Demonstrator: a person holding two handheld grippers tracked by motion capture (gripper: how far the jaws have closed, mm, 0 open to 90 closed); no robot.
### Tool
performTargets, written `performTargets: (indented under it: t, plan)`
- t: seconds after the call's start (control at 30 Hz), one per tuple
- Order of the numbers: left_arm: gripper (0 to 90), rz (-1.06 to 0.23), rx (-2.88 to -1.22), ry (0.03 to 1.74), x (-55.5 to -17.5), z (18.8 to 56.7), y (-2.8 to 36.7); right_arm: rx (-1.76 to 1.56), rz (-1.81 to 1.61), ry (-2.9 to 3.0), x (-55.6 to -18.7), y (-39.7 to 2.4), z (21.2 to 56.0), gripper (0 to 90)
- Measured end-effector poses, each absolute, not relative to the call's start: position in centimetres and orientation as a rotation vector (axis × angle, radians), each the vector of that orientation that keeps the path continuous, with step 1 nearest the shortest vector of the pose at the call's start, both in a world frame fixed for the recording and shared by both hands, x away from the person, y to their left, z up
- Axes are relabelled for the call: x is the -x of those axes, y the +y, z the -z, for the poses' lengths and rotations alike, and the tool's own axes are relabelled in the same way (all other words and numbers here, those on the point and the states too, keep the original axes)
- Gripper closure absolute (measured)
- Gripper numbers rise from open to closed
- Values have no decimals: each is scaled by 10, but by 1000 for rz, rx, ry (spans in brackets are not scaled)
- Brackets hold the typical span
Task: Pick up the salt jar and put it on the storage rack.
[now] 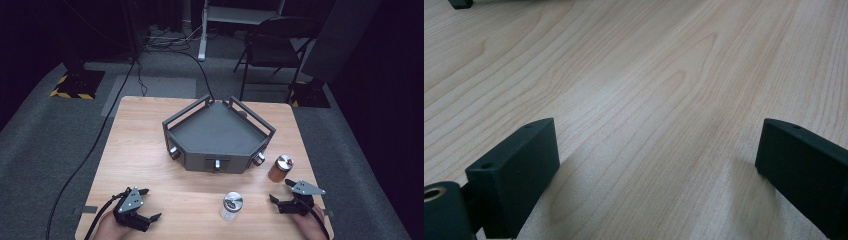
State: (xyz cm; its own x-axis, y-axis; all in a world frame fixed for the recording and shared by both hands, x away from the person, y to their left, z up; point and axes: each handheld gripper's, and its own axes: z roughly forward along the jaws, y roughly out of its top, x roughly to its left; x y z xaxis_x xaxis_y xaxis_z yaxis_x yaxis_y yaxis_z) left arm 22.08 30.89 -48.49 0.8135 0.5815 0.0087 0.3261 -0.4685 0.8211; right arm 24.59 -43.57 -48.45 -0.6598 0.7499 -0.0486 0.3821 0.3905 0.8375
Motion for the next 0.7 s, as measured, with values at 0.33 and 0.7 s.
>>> performTargets:
  t: [0.33, 0.7]
  plan:
    - [38, -366, -2095, 674, -219, 485, 308, -979, -1181, 2234, -247, -436, 484, 51]
    - [42, -367, -2107, 698, -218, 481, 304, -979, -1180, 2234, -247, -436, 484, 51]
